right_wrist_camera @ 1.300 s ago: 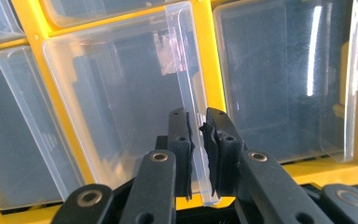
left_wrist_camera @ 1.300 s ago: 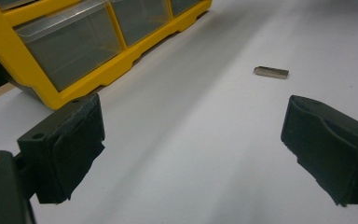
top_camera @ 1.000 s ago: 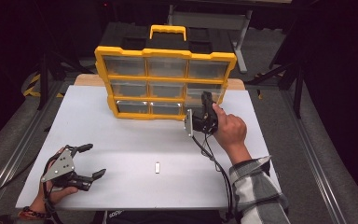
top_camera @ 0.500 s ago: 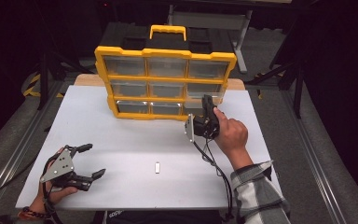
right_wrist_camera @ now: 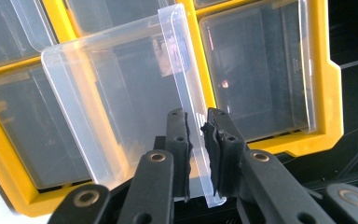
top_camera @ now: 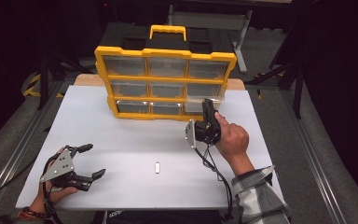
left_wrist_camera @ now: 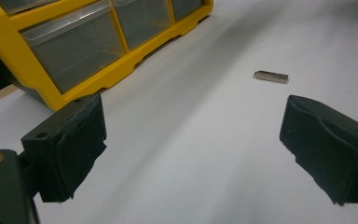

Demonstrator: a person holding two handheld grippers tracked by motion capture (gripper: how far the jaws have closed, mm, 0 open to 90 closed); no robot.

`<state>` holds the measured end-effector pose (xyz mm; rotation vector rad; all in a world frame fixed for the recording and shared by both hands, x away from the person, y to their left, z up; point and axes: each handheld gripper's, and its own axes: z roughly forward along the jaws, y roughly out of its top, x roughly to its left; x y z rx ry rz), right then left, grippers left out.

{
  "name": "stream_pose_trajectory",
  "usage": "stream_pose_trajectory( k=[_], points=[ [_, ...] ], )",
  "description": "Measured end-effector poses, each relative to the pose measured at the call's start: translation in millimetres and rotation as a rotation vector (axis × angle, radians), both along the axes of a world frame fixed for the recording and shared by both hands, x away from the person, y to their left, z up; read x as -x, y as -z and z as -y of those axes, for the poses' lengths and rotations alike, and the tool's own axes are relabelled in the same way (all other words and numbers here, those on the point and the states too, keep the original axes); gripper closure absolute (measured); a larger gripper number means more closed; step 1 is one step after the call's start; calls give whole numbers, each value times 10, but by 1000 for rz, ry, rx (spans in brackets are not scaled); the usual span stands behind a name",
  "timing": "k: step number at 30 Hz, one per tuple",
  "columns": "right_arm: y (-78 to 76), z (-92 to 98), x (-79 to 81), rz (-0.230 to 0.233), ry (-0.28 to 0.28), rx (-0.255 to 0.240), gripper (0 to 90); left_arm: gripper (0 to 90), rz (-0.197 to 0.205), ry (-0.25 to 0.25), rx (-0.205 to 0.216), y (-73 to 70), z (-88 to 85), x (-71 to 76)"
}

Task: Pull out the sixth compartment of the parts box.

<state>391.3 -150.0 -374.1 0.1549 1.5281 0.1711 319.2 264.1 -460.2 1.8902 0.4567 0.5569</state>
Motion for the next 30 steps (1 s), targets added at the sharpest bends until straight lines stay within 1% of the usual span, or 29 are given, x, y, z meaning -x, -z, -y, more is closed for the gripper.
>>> stream_pose_trajectory(
  k=[2,4,6,9,14,18,22,23,26,30],
  points=[
    [-2,1,13,-2,1,4,797,80,0,2,-3,0,3,0],
    [11,-2,26,5,-1,-3,797,80,-1,2,-3,0,3,0],
    [7,-2,44,1,6,-3,796,80,1,0,-2,-1,1,0],
    [17,-5,59,3,3,-14,797,80,-2,-1,-2,1,0,-2],
    [26,-21,100,10,7,-9,796,81,-3,1,-1,2,1,-3],
    [18,-26,137,7,4,-9,793,81,-6,5,-2,4,8,-5],
    [16,-21,144,3,2,-20,787,81,-4,4,-10,2,10,-9],
    [15,-20,146,1,1,-22,781,81,-6,3,-4,7,12,-10],
    [20,-18,151,-4,-11,-40,768,81,-10,3,-2,9,14,-13],
    [23,-16,150,-5,-15,-49,756,81,-9,2,-2,10,14,-13]
  ],
)
